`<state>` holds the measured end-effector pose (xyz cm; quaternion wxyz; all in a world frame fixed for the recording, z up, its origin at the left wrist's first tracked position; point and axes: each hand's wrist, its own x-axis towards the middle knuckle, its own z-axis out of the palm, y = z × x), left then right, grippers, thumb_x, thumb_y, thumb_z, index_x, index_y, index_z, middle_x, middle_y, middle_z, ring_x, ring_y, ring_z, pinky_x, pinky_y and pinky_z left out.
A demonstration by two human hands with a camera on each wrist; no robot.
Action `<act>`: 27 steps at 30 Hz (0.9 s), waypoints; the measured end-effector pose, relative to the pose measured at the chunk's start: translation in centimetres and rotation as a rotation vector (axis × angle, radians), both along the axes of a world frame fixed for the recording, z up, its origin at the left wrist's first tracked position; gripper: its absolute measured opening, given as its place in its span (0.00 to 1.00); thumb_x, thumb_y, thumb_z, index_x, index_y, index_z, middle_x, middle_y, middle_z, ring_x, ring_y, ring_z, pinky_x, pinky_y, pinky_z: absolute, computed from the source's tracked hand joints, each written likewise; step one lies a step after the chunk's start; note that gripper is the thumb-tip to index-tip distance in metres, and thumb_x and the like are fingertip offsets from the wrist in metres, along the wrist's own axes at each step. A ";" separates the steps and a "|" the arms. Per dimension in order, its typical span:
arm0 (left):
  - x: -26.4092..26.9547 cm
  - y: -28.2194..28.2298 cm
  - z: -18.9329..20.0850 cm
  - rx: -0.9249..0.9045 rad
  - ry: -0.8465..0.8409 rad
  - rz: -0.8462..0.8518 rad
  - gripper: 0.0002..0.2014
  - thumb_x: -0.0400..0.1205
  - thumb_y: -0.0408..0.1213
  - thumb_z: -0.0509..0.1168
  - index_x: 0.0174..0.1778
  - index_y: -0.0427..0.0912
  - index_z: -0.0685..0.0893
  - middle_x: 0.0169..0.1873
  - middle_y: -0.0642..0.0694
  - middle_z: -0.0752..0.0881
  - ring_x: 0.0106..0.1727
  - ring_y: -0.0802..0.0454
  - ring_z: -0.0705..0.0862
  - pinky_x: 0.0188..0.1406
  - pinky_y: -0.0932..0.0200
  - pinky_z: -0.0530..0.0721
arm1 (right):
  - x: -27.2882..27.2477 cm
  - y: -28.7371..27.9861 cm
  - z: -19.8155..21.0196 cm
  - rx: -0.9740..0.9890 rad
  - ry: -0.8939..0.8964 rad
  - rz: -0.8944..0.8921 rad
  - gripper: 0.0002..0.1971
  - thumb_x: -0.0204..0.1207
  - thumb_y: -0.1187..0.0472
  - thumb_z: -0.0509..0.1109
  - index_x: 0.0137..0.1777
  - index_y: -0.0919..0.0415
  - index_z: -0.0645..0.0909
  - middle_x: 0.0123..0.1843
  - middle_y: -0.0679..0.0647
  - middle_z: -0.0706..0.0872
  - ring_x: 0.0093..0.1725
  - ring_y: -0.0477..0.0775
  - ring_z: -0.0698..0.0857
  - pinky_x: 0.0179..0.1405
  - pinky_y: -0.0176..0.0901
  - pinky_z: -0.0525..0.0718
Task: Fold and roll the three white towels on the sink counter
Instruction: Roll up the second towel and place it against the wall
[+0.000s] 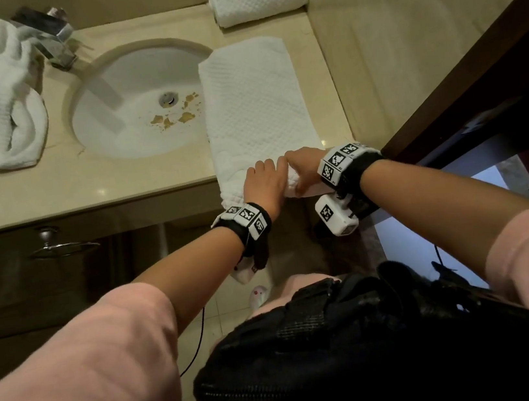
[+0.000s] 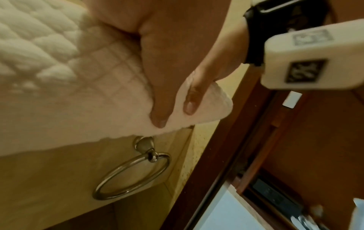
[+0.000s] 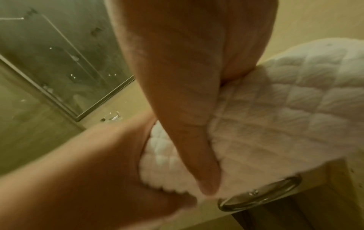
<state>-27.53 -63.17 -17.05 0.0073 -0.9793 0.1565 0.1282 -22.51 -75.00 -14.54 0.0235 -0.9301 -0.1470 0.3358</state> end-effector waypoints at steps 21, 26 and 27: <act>1.0 -0.4 -0.2 0.005 0.033 0.042 0.25 0.75 0.37 0.72 0.65 0.39 0.70 0.60 0.40 0.79 0.61 0.41 0.78 0.55 0.51 0.75 | -1.5 -0.8 -1.3 -0.001 -0.316 0.122 0.30 0.63 0.57 0.81 0.63 0.64 0.73 0.62 0.60 0.74 0.60 0.59 0.76 0.57 0.48 0.77; 2.8 0.4 0.4 -0.144 0.212 0.089 0.25 0.72 0.43 0.75 0.61 0.39 0.75 0.54 0.40 0.84 0.54 0.42 0.84 0.44 0.55 0.76 | -2.6 -0.9 -1.8 0.132 -0.499 0.188 0.31 0.65 0.56 0.79 0.66 0.64 0.74 0.61 0.60 0.79 0.59 0.61 0.78 0.59 0.51 0.73; 2.9 0.5 0.6 -0.160 0.213 0.095 0.26 0.72 0.46 0.75 0.62 0.39 0.76 0.55 0.40 0.84 0.54 0.42 0.84 0.45 0.55 0.77 | -2.8 -1.1 -2.2 0.189 -0.532 0.200 0.31 0.64 0.59 0.79 0.67 0.65 0.75 0.61 0.61 0.81 0.58 0.62 0.80 0.59 0.51 0.75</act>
